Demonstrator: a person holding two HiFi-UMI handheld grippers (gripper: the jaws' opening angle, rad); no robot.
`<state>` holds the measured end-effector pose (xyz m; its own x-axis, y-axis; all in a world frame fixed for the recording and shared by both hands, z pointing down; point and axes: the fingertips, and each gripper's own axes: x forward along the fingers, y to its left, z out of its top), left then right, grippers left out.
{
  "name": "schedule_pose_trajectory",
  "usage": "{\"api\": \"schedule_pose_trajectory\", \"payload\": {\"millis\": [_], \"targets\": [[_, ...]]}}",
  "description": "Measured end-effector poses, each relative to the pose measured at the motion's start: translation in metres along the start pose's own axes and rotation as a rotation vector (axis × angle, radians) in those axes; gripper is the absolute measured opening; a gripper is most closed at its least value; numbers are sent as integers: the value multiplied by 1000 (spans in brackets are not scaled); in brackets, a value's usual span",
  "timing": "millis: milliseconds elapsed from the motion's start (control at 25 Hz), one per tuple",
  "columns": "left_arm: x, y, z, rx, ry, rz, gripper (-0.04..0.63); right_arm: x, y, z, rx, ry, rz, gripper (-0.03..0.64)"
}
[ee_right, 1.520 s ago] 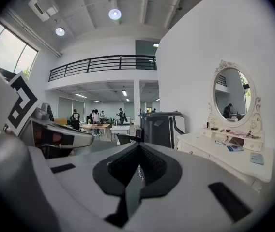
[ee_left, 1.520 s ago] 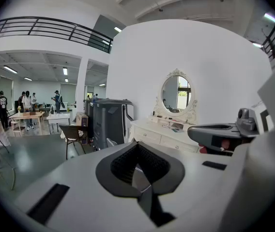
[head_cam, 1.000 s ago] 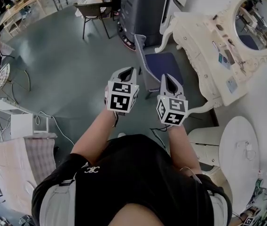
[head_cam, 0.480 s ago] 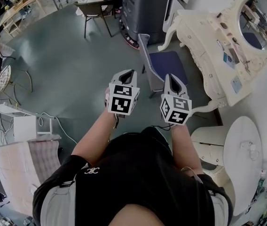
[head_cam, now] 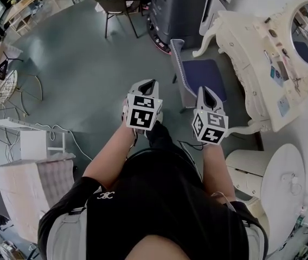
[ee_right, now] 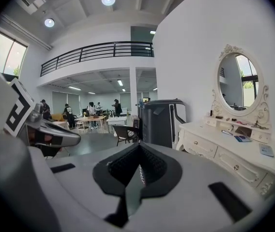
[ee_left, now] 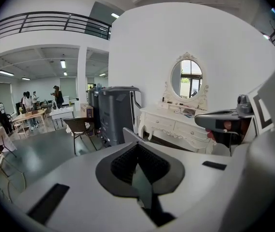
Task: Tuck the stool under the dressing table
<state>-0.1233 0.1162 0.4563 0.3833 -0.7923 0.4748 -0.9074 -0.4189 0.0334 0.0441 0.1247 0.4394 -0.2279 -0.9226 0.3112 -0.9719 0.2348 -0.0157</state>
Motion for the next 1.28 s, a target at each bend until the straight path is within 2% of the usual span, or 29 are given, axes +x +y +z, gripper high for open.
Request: {"api": "schedule_pose_trajectory", "payload": {"millis": [200, 400, 840, 960, 1120, 1280], "targets": [[37, 21, 10, 41, 25, -6, 8, 44, -11, 4, 25, 16, -10, 9], [76, 46, 39, 100, 45, -10, 8, 90, -26, 17, 40, 31, -25, 9], [156, 102, 101, 138, 52, -31, 8, 177, -62, 30, 74, 85, -58, 9], [177, 99, 106, 138, 68, -75, 8, 194, -67, 32, 58, 111, -55, 9], [199, 84, 105, 136, 100, -199, 8, 205, -75, 24, 52, 157, -56, 9], [218, 72, 107, 162, 113, -271, 8, 205, -81, 22, 55, 171, -60, 9]]}}
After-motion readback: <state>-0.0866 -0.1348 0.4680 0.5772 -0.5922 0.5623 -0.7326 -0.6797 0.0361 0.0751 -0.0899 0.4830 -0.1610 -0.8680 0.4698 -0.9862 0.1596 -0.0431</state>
